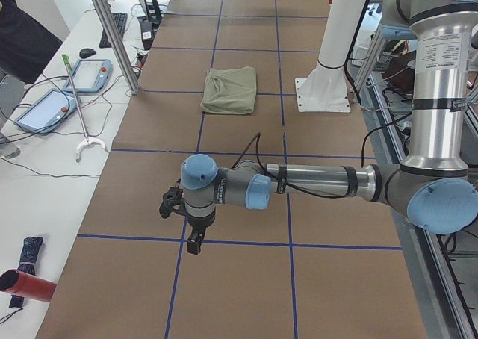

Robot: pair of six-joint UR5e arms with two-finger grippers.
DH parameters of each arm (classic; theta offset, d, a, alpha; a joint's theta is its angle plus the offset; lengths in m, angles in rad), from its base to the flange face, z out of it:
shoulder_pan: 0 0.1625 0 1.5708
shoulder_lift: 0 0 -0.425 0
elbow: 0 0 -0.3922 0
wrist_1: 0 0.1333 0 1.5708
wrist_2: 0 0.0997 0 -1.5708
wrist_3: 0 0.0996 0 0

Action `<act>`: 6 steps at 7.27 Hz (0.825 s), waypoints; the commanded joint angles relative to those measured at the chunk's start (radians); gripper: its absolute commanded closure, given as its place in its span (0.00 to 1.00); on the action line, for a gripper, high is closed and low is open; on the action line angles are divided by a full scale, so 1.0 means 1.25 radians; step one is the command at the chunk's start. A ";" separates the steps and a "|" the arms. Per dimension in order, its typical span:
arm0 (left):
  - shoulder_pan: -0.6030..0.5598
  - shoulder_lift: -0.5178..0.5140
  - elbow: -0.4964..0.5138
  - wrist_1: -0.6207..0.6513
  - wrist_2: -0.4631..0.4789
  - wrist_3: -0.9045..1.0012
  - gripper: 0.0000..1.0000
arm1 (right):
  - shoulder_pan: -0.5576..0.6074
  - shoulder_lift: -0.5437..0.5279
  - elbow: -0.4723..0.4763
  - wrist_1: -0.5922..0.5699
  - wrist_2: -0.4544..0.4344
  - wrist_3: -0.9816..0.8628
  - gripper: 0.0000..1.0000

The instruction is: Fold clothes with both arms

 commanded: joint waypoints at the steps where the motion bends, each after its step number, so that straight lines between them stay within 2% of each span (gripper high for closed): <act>1: -0.002 0.000 0.008 0.003 -0.005 0.006 0.00 | 0.000 -0.026 0.003 0.002 -0.002 0.002 0.00; 6: -0.001 0.000 0.013 0.004 -0.042 -0.026 0.00 | 0.000 -0.059 0.073 0.002 -0.018 0.038 0.00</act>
